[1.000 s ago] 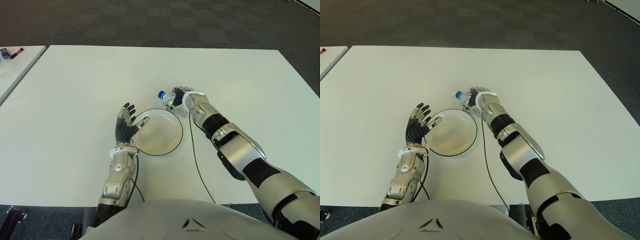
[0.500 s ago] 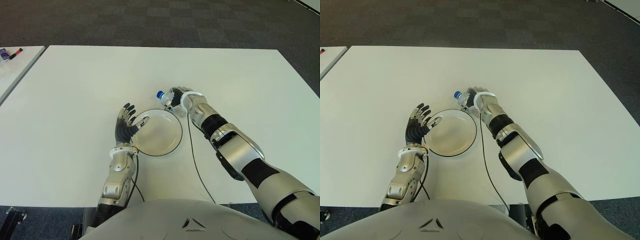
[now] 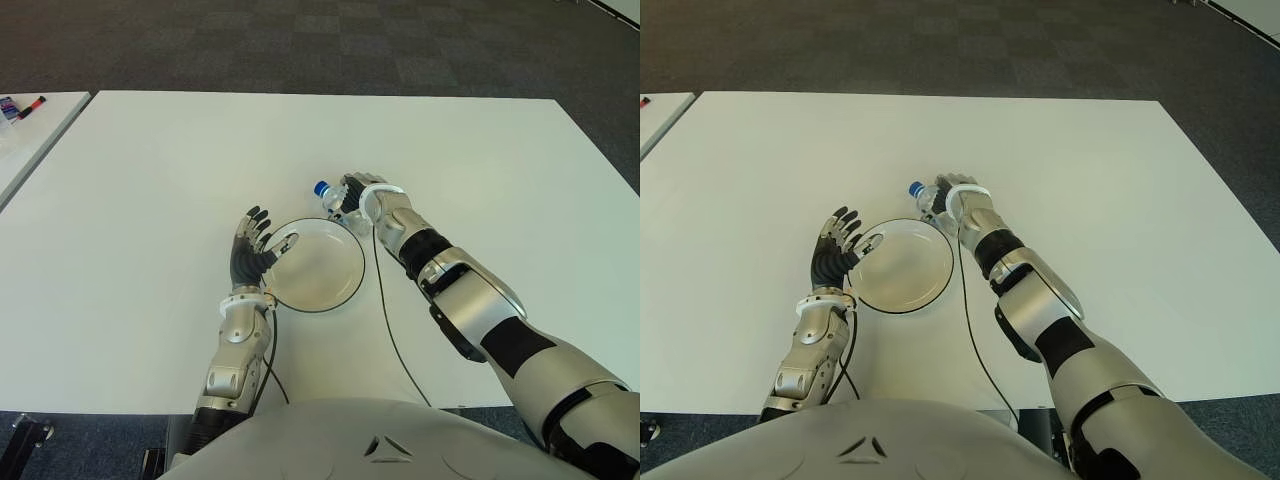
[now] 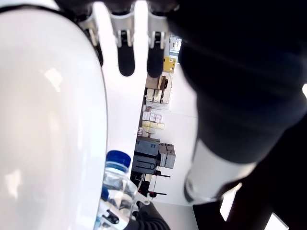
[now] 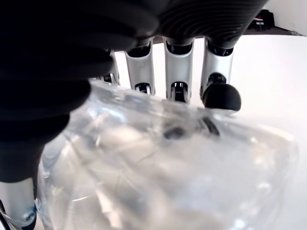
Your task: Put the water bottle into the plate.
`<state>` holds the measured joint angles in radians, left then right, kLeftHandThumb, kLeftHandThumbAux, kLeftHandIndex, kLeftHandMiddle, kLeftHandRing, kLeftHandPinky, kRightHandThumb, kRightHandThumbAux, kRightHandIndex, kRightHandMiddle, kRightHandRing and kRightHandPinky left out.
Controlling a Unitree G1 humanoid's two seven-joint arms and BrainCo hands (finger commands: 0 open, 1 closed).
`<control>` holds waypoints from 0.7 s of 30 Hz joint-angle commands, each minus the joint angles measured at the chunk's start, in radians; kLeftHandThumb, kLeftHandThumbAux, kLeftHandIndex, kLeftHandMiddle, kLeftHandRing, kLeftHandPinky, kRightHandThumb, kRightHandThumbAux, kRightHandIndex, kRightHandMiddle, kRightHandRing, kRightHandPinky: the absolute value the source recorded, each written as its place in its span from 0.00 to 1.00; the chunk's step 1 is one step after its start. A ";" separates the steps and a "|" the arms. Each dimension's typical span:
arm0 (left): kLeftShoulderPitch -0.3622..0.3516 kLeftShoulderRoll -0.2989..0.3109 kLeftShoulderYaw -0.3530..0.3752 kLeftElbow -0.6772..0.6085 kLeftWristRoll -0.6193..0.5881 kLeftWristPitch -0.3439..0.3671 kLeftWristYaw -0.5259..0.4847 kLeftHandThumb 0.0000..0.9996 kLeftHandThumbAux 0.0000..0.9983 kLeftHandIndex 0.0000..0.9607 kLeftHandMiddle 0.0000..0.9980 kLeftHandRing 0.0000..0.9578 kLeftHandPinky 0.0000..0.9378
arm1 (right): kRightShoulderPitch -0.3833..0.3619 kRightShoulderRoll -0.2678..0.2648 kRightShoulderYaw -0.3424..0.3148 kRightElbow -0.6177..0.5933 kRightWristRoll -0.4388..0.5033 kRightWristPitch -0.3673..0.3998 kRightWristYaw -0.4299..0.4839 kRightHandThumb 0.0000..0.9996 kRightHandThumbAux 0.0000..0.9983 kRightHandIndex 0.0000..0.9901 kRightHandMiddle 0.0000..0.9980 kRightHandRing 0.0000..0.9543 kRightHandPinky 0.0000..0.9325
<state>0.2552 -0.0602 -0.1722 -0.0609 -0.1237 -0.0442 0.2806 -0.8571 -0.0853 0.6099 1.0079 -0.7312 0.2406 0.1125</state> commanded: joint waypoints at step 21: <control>0.010 -0.071 0.000 -0.001 0.002 0.014 0.004 0.00 0.92 0.13 0.17 0.16 0.20 | 0.037 0.010 -0.041 0.001 0.037 -0.007 -0.111 0.73 0.71 0.44 0.82 0.90 0.93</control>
<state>0.2552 -0.0601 -0.1715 -0.0619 -0.1236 -0.0407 0.2806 -0.8330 -0.0792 0.5749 1.0188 -0.7022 0.2229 0.0121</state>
